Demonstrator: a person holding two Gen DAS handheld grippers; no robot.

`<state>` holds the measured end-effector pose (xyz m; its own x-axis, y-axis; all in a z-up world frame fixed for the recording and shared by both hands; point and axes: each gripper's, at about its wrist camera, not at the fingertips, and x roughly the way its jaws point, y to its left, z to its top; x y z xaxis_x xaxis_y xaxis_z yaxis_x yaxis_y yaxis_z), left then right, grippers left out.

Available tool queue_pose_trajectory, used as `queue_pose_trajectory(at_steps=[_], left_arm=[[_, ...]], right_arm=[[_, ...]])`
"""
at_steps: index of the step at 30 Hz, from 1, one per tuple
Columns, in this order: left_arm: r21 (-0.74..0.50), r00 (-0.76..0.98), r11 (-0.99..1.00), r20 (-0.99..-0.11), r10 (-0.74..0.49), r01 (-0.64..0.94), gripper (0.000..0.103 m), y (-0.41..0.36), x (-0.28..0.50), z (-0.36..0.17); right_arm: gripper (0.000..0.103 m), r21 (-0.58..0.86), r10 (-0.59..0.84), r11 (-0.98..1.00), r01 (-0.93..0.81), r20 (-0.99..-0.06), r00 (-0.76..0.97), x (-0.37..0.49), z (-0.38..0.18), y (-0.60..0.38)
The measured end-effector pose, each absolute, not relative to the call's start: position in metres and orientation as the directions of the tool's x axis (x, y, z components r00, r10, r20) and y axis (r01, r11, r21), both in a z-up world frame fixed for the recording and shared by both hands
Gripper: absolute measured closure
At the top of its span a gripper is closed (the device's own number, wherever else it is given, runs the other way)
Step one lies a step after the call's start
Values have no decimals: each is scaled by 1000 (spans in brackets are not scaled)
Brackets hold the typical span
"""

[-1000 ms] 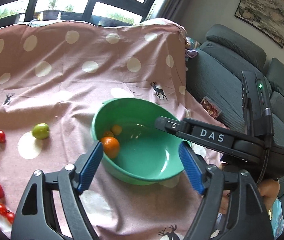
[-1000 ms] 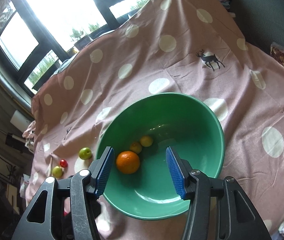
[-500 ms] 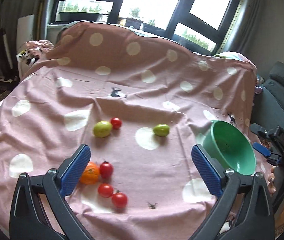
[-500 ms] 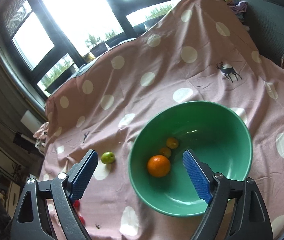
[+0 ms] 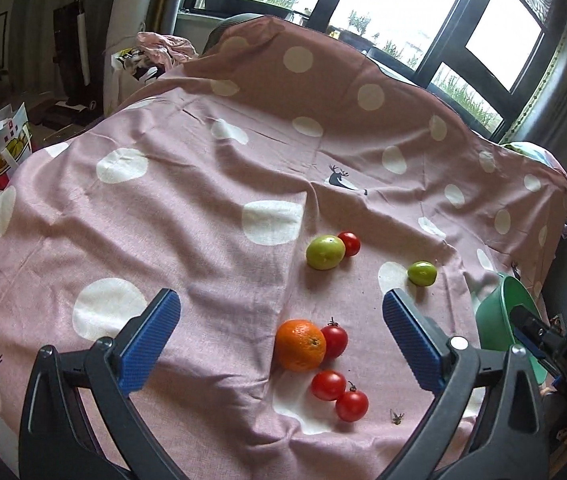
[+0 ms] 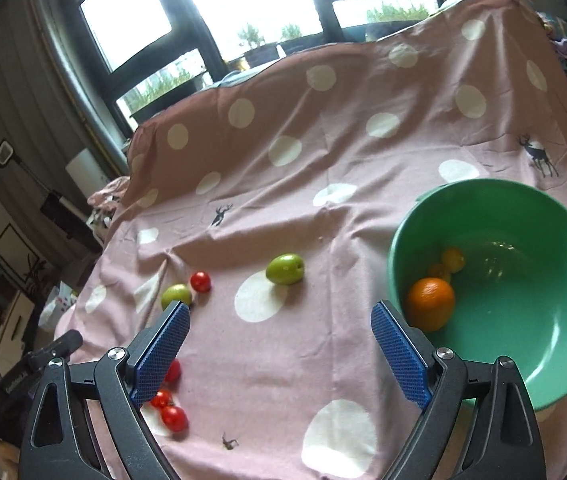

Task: Organize fruits
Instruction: 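Move the right tool back toward the second orange on the cloth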

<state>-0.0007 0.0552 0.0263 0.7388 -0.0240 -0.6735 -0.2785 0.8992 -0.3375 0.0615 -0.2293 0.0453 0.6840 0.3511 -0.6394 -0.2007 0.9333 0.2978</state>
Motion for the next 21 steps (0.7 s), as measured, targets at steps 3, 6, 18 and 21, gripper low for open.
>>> queue_pose_trajectory(at_steps=[3, 6, 18, 21], left_arm=[[-331, 735, 896, -678, -8, -296, 1, 61, -1, 26], [-339, 733, 887, -681, -1, -314, 1, 69, -3, 25], [-354, 704, 842, -709, 41, -406, 1, 97, -6, 19], [-362, 706, 830, -706, 53, -424, 2, 105, -8, 19]], right_arm=[[11, 273, 376, 927, -258, -679, 631, 63, 34, -209], [11, 273, 382, 924, -268, -698, 606, 62, 25, -197], [11, 387, 502, 864, -322, -719, 481, 59, 7, -168], [20, 389, 524, 846, -364, -728, 442, 57, 5, -150]])
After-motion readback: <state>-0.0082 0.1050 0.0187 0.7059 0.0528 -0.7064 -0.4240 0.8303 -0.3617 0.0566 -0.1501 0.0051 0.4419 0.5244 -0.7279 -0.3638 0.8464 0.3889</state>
